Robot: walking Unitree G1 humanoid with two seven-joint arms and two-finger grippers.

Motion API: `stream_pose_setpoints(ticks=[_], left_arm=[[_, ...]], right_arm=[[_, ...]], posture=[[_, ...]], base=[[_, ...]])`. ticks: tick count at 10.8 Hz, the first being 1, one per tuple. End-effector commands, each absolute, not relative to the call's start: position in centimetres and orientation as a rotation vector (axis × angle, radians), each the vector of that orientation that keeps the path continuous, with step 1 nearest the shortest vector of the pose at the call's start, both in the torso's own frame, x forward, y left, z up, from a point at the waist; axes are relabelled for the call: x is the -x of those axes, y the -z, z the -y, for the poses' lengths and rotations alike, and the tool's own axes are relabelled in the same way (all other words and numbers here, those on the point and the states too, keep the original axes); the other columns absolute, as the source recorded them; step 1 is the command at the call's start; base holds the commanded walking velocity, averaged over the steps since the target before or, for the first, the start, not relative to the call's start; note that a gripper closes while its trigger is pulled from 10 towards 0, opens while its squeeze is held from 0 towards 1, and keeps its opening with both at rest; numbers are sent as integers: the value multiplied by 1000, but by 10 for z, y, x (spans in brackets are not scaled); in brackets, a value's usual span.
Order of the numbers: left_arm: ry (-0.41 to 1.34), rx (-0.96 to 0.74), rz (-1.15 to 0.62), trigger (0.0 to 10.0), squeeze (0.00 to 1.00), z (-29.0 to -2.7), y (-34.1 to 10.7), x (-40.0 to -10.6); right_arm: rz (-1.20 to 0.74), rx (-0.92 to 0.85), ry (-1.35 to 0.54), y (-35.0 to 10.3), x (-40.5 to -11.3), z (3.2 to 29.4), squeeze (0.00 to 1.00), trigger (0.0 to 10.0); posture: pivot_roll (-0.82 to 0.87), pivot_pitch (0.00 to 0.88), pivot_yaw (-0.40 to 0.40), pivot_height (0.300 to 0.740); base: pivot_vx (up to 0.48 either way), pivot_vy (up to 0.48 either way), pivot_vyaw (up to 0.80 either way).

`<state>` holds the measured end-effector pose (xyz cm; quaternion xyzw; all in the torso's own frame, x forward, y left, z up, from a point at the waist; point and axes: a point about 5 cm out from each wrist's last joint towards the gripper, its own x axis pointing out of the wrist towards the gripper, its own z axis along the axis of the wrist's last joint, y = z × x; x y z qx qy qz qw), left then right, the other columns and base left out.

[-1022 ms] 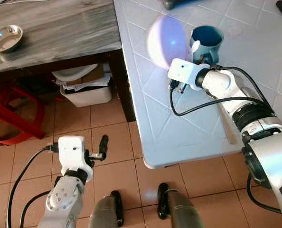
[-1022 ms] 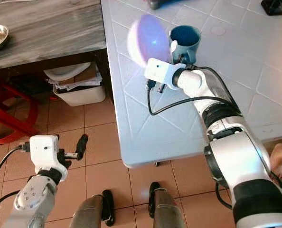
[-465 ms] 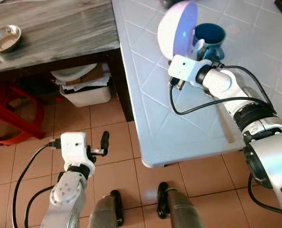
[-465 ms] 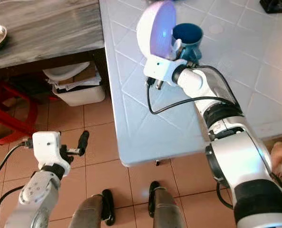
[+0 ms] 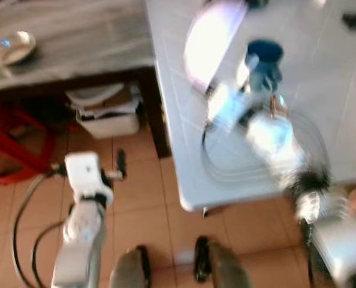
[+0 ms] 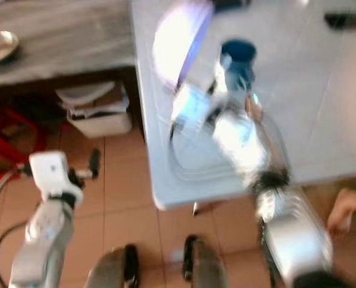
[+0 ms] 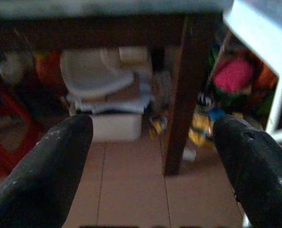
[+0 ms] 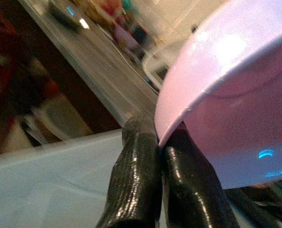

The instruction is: Setting the table

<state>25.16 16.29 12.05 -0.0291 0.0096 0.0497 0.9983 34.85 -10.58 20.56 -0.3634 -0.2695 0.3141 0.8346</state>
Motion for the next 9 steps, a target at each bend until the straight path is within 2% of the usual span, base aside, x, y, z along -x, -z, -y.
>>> stream_pose_setpoints(ticks=[1, 4, 8, 9], left_arm=[[-151, 31, -21, 10000, 0, -172, -117, -252], [-214, -9, 22, 10000, 0, -180, -120, -265], [-237, -31, 62, 10000, 0, -183, -122, -272], [-239, -42, 66, 10000, 0, -184, -123, -272]], right_arm=[[619, 721, -684, -211, -338, 97, 0, 0], [528, 585, -700, -185, -306, 89, 0, 0], [421, 505, -669, -176, -297, 85, 0, 0], [379, 483, -642, -171, -297, 89, 0, 0]], posture=[[10, 68, 20, 740], [-6, 34, 25, 740], [-4, 28, 21, 740], [-7, 25, 22, 740]], base=[[0, 480, 0], [0, 480, 0], [0, 459, 0], [364, 311, 0]])
